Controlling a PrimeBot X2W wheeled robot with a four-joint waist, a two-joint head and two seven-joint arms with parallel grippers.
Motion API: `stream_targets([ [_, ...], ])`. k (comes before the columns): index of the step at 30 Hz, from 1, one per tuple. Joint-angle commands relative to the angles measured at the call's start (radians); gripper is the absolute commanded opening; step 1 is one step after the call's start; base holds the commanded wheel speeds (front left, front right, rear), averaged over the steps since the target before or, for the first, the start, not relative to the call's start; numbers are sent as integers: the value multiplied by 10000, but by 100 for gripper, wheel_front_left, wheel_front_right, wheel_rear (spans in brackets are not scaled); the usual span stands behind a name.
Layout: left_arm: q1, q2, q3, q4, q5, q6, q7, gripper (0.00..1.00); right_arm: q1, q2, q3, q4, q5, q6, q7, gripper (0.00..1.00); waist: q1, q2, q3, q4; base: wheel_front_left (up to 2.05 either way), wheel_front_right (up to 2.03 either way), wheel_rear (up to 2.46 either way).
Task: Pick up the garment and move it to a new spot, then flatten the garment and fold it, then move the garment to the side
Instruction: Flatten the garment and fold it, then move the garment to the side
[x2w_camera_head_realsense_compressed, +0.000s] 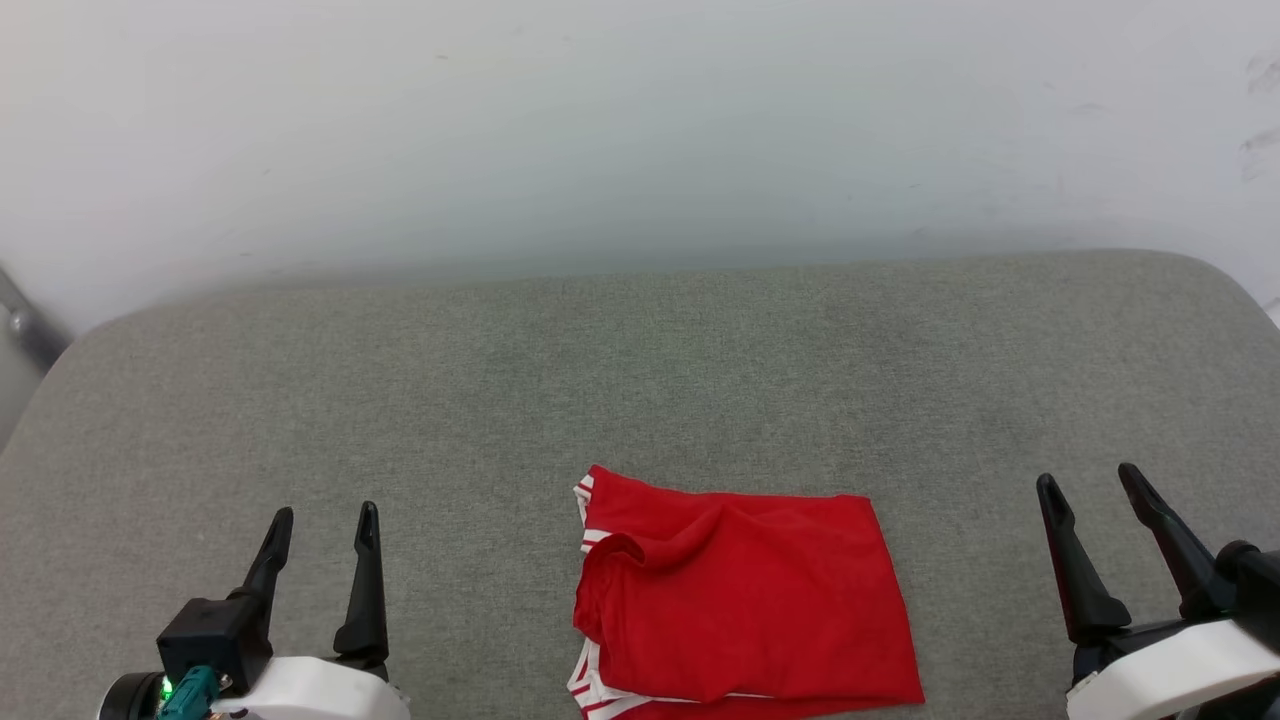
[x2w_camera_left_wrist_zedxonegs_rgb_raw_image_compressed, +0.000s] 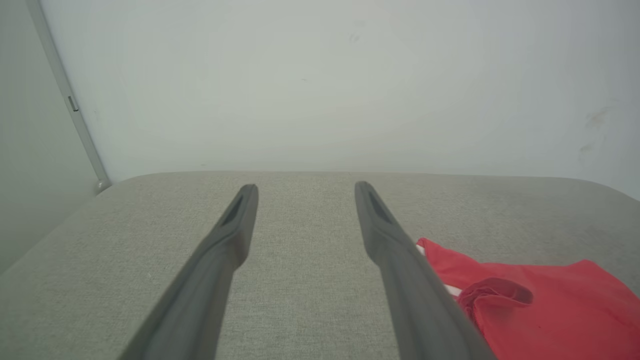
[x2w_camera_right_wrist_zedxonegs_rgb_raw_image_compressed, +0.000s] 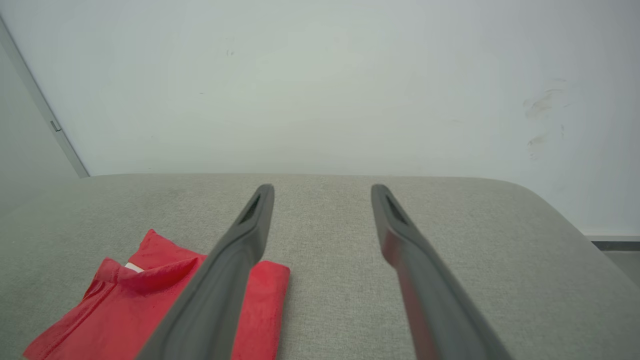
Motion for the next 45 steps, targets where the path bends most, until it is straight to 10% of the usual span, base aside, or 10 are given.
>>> stream_targets([
  [1, 164, -15, 63, 39, -83, 58, -7, 100, 145, 38, 6, -83, -79, -4, 45, 100, 1, 0, -17, -10, 0, 0, 0],
  [11, 158, -9, 136, -44, -169, 102, 12, 100, 62, 20, -639, -232, 381, -4, 634, 100, 1, 0, 29, 60, 0, 0, 0],
  [22, -127, -446, 602, -316, 32, -16, -81, 100, -944, -962, -3658, 2425, 2385, -4, 4495, 100, 1, 0, 425, 619, 0, 0, 0],
  [35, -610, -1370, 1361, -267, 914, -952, -100, 100, -2931, 1005, -5663, 5796, 5207, -4, 10103, 100, 1, 0, 1373, 1585, 0, 0, 0],
  [45, -885, -1851, 1707, 103, 1343, -1537, -102, 100, -4344, 1240, -4874, 8571, 7789, -6, 10459, 100, 1, 0, 1676, 1949, 0, 0, 0],
])
